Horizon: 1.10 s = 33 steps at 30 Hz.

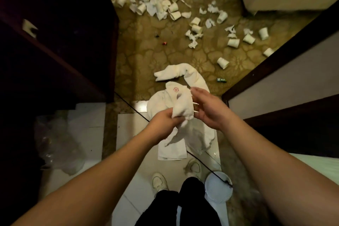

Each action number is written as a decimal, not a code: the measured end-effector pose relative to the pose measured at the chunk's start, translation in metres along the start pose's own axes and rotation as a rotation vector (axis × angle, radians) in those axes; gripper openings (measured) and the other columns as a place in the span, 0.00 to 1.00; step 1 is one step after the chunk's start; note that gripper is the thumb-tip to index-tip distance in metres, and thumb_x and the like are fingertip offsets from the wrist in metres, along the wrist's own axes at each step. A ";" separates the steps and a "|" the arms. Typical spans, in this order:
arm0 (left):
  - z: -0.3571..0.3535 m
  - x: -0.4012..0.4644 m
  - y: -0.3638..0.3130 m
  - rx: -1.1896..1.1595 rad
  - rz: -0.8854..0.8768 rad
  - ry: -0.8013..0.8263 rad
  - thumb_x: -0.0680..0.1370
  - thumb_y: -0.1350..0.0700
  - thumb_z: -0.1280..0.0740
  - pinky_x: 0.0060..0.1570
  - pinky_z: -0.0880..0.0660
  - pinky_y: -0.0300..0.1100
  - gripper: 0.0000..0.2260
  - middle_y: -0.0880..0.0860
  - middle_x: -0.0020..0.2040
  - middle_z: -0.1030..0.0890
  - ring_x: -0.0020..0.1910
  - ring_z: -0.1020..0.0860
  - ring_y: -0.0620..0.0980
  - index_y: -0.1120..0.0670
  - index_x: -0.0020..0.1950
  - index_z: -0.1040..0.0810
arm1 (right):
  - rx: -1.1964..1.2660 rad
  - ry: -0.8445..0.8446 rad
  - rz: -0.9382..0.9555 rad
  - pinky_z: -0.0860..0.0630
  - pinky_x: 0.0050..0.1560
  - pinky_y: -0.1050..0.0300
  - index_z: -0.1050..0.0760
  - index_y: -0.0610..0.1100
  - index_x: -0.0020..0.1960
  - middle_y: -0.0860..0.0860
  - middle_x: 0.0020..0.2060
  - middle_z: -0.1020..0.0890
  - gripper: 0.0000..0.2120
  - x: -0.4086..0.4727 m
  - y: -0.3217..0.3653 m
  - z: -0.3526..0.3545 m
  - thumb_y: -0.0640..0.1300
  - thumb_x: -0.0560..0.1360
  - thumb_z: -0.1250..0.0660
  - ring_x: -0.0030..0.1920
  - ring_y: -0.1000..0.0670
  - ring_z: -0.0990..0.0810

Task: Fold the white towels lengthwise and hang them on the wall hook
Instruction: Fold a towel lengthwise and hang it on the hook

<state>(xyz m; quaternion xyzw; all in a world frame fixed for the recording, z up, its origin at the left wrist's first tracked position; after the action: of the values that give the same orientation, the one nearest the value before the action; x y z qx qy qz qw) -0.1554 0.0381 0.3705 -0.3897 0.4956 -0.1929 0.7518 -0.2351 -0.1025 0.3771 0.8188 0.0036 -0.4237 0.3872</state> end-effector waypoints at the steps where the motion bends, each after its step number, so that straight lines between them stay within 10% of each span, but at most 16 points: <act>1: 0.010 -0.011 -0.014 0.027 -0.016 0.000 0.78 0.56 0.30 0.55 0.23 0.49 0.05 0.53 0.51 0.15 0.52 0.19 0.54 0.48 0.52 0.19 | -0.117 0.003 0.019 0.20 0.44 0.53 0.28 0.49 0.65 0.45 0.55 0.18 0.13 -0.013 0.009 -0.012 0.44 0.81 0.35 0.48 0.48 0.16; 11: 0.093 -0.137 -0.099 -0.026 -0.120 0.034 0.77 0.59 0.28 0.50 0.25 0.34 0.10 0.51 0.51 0.15 0.51 0.19 0.45 0.53 0.58 0.17 | -0.460 0.082 0.217 0.29 0.37 0.62 0.20 0.49 0.51 0.52 0.38 0.18 0.07 -0.139 0.080 -0.116 0.40 0.81 0.36 0.38 0.55 0.23; 19: 0.119 -0.232 -0.112 -0.056 -0.194 -0.049 0.76 0.49 0.29 0.56 0.22 0.55 0.06 0.55 0.49 0.15 0.50 0.16 0.55 0.46 0.52 0.17 | -0.494 0.257 0.393 0.23 0.40 0.60 0.23 0.46 0.63 0.46 0.52 0.20 0.25 -0.226 0.085 -0.160 0.25 0.75 0.43 0.48 0.49 0.20; 24: 0.123 -0.292 -0.119 -0.109 -0.252 -0.089 0.78 0.55 0.30 0.50 0.27 0.51 0.09 0.51 0.39 0.19 0.41 0.21 0.52 0.46 0.38 0.20 | -0.793 0.195 0.658 0.24 0.46 0.69 0.21 0.43 0.52 0.53 0.44 0.19 0.08 -0.282 0.083 -0.188 0.33 0.76 0.30 0.42 0.60 0.21; 33: 0.095 -0.415 -0.086 0.060 -0.253 -0.334 0.76 0.49 0.27 0.53 0.20 0.46 0.10 0.49 0.49 0.14 0.47 0.15 0.46 0.50 0.56 0.20 | -0.810 0.235 0.814 0.24 0.50 0.59 0.19 0.57 0.46 0.56 0.41 0.17 0.08 -0.361 0.051 -0.198 0.47 0.80 0.34 0.44 0.56 0.20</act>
<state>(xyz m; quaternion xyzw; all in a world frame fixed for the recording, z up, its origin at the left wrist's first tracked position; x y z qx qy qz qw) -0.2424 0.3024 0.7033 -0.4528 0.3050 -0.2330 0.8048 -0.3123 0.1043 0.7285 0.5824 -0.1066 -0.1121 0.7981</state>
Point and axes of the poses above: each hand's wrist, its own x-axis towards the middle knuckle, its own z-axis out of the back of the hand, y = z × x, the point moved 3 cm from there along x, towards the middle knuckle
